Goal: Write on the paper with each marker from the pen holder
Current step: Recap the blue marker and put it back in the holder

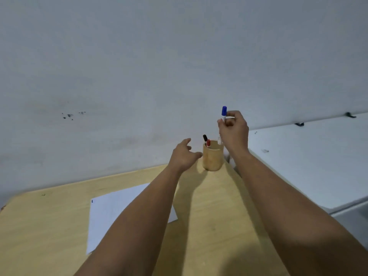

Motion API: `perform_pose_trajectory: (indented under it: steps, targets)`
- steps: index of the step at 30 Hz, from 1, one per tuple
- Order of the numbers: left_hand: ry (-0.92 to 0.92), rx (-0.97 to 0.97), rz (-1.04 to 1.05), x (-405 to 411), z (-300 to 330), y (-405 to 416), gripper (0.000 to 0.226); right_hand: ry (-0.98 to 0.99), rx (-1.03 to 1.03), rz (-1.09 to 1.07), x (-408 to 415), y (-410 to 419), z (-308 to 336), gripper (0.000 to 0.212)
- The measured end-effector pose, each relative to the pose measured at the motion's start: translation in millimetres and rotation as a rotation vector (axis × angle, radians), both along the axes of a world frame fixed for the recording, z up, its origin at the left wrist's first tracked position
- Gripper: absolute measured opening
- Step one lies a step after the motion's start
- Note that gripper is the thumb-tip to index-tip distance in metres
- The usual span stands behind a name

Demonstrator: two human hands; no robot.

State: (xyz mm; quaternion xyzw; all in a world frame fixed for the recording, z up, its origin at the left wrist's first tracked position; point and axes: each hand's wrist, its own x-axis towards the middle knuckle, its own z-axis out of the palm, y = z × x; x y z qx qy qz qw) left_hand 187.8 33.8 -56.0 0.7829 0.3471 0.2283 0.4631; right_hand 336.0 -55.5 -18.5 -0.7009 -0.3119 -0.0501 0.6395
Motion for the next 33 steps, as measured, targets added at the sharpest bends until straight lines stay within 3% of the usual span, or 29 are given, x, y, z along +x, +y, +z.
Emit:
perform_pose_trajectory:
  steps: [5,9,12,15,18,21,23,27,30,33]
  targets:
    - [0.096,0.022,-0.013,43.1,-34.9,5.6,0.108,0.035,-0.131,0.068,28.9,14.7,-18.3,0.015]
    - [0.091,-0.01,-0.002,58.7,-50.7,10.9,0.114,0.043,-0.257,0.093,33.1,26.0,-40.0,0.021]
    - [0.056,-0.024,-0.019,63.8,-57.4,9.1,0.105,-0.034,-0.315,0.025,30.3,27.3,-52.2,0.026]
    - [0.023,0.012,-0.04,66.6,-65.4,8.1,0.085,-0.186,-0.31,-0.061,25.0,28.2,-63.1,0.007]
    - [0.0,0.023,-0.017,67.3,-70.0,6.3,0.06,-0.255,-0.454,-0.066,19.9,29.4,-73.5,0.025]
    - [-0.014,0.04,-0.005,66.5,-68.2,3.0,0.053,-0.271,-0.529,-0.075,18.7,28.1,-75.4,0.025]
    - [0.004,0.048,-0.019,65.1,-64.9,3.1,0.053,-0.203,-0.476,-0.058,18.4,27.5,-70.9,0.024]
    - [0.059,0.111,0.004,53.8,-54.1,3.6,0.084,-0.057,-0.224,-0.025,18.0,25.4,-46.6,0.014]
    - [0.021,0.149,0.066,34.2,-38.0,4.4,0.067,0.048,0.033,0.038,15.1,21.1,-16.6,0.008]
    - [-0.01,0.184,0.125,6.2,-18.9,10.7,0.05,0.094,0.156,0.109,2.8,18.5,7.1,0.013]
